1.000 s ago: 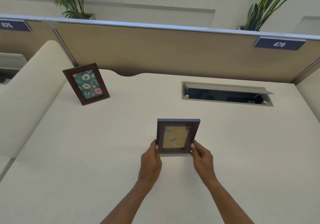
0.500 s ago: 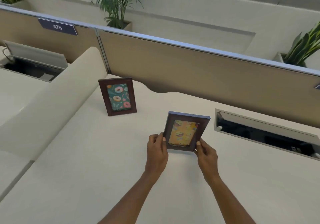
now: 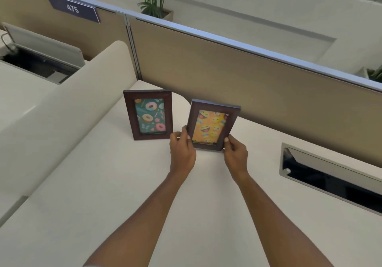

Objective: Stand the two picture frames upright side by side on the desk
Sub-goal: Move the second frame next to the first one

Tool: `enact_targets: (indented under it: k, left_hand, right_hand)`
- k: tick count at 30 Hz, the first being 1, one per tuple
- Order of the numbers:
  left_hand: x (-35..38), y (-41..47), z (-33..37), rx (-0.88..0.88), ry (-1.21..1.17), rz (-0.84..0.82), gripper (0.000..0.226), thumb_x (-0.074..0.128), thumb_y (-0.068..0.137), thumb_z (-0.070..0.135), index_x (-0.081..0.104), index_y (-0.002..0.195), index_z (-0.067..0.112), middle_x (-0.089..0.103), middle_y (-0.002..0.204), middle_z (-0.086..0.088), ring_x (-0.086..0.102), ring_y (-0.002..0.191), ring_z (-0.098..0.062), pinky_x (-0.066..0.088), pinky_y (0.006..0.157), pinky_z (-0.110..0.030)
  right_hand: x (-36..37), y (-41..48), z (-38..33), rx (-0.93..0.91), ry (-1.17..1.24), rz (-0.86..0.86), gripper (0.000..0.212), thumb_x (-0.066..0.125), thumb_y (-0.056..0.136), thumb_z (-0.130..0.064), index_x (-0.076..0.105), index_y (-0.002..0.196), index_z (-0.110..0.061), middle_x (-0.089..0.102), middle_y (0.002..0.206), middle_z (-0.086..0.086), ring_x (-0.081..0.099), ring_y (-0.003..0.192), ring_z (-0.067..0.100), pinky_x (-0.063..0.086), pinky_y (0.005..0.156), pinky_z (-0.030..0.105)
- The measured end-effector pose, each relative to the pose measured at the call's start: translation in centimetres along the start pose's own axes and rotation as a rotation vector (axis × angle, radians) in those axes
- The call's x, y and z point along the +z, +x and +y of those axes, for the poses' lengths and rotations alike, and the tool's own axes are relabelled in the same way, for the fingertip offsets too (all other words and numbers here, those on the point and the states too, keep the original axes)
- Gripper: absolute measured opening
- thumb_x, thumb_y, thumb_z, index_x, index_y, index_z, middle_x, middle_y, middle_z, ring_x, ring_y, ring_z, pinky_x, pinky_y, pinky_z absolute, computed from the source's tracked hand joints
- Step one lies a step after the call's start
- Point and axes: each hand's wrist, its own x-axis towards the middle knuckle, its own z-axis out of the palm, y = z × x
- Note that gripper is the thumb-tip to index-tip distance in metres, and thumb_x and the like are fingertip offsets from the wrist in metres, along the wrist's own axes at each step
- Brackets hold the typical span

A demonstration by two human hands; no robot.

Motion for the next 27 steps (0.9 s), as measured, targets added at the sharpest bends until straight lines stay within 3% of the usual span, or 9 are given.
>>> enact_targets:
  k: [6, 15, 19, 21, 24, 27]
  left_hand:
    - [0.5, 2.5, -0.2, -0.012, -0.017, 0.009, 0.041, 0.041, 0.106, 0.011, 0.049, 0.146, 0.004, 0.047, 0.123, -0.019, 0.055, 0.107, -0.033, 0.050, 0.093, -0.041]
    - [1.4, 2.5, -1.3, -0.039, -0.016, 0.026, 0.051, 0.038, 0.109, 0.029, 0.039, 0.153, 0.003, 0.045, 0.132, -0.017, 0.056, 0.114, -0.030, 0.054, 0.091, -0.036]
    - [1.7, 1.4, -1.7, -0.046, 0.000, 0.007, 0.056, 0.039, 0.108, 0.032, 0.035, 0.154, 0.001, 0.042, 0.148, -0.016, 0.052, 0.131, -0.030, 0.045, 0.099, -0.027]
    - [1.8, 0.4, -2.1, -0.057, 0.053, 0.004, 0.057, 0.039, 0.108, 0.034, 0.034, 0.155, 0.002, 0.041, 0.156, -0.016, 0.044, 0.141, -0.031, 0.040, 0.107, -0.031]
    - [1.8, -1.6, -2.9, -0.042, 0.245, 0.000, 0.058, 0.038, 0.106, 0.038, 0.037, 0.154, 0.003, 0.047, 0.155, -0.014, 0.041, 0.142, -0.030, 0.044, 0.109, -0.040]
    - [1.8, -2.7, -3.4, -0.043, 0.475, -0.080, 0.062, 0.035, 0.105, 0.042, 0.040, 0.153, 0.004, 0.048, 0.156, -0.012, 0.044, 0.136, -0.032, 0.045, 0.106, -0.043]
  right_hand:
    - [1.5, 3.0, -0.4, -0.024, -0.045, -0.002, 0.033, 0.049, 0.101, -0.029, 0.070, 0.124, -0.019, 0.076, 0.114, 0.001, 0.072, 0.106, 0.024, 0.058, 0.094, 0.049]
    - [2.4, 4.2, -1.1, -0.045, -0.093, -0.012, 0.031, 0.050, 0.102, -0.025, 0.071, 0.125, -0.016, 0.073, 0.106, -0.006, 0.071, 0.102, 0.025, 0.059, 0.092, 0.049]
    - [2.5, 4.0, -1.3, -0.045, -0.106, -0.009, 0.032, 0.050, 0.104, -0.024, 0.070, 0.126, -0.015, 0.075, 0.114, 0.002, 0.070, 0.104, 0.026, 0.058, 0.094, 0.046]
    - [2.5, 3.8, -1.2, -0.053, -0.138, -0.012, 0.032, 0.049, 0.104, -0.023, 0.069, 0.126, -0.014, 0.075, 0.118, 0.005, 0.069, 0.105, 0.027, 0.057, 0.094, 0.038]
    - [2.8, 3.3, -0.9, -0.062, -0.212, -0.023, 0.033, 0.049, 0.104, -0.021, 0.068, 0.129, -0.013, 0.074, 0.121, 0.008, 0.067, 0.108, 0.027, 0.047, 0.088, 0.022]
    - [3.3, 2.7, -0.8, -0.057, -0.212, -0.024, 0.034, 0.051, 0.103, -0.021, 0.066, 0.132, -0.009, 0.072, 0.125, 0.010, 0.067, 0.111, 0.027, 0.044, 0.090, 0.021]
